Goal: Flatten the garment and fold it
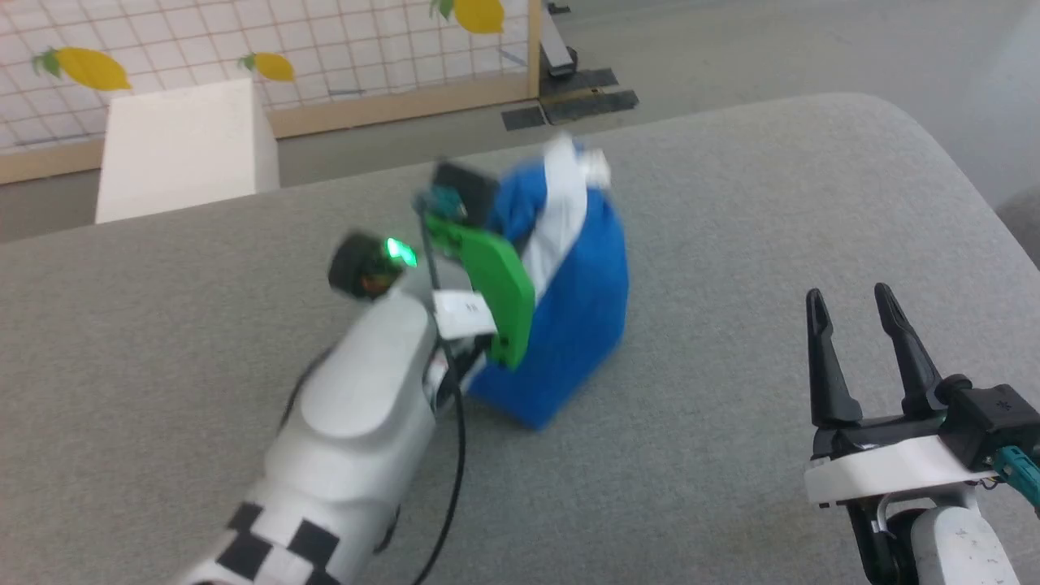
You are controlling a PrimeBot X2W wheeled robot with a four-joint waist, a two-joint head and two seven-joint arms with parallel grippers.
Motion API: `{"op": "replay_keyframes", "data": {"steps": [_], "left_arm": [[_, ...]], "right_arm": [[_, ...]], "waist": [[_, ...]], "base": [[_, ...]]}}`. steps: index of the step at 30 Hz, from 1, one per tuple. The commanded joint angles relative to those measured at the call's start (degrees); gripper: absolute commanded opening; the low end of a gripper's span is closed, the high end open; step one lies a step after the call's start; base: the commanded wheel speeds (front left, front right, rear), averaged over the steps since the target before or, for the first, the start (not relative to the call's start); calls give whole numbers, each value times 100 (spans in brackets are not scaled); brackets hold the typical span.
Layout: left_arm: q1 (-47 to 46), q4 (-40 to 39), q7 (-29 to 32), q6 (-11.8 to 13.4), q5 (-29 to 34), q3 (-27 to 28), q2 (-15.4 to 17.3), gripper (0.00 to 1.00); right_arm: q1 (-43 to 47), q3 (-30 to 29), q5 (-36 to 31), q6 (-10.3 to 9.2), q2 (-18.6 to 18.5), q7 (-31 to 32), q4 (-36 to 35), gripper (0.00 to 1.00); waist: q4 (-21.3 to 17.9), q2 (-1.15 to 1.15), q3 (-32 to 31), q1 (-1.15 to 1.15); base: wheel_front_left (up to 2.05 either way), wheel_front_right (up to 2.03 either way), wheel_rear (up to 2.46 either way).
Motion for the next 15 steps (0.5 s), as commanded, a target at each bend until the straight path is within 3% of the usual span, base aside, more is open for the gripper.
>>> {"op": "replay_keyframes", "data": {"steps": [1, 13, 14, 15], "left_arm": [[156, 105, 154, -10, -82, -86, -6, 0], [804, 954, 2159, 246, -415, -907, -19, 0], [815, 939, 2182, 280, -441, -902, -19, 16], [822, 899, 2133, 311, -451, -894, -19, 61]], "right_arm": [[79, 12, -11, -8, 1, -34, 36, 100], [83, 48, 44, -8, 1, -34, 224, 100], [81, 54, 51, -8, 1, -34, 229, 100], [80, 54, 53, -8, 1, -34, 232, 100]], "waist": [[-121, -1, 137, 1], [-67, -1, 302, 1], [-46, -1, 303, 1], [-24, -1, 298, 1]], "base": [[0, 0, 0], [0, 0, 0], [0, 0, 0], [0, 0, 0]]}}
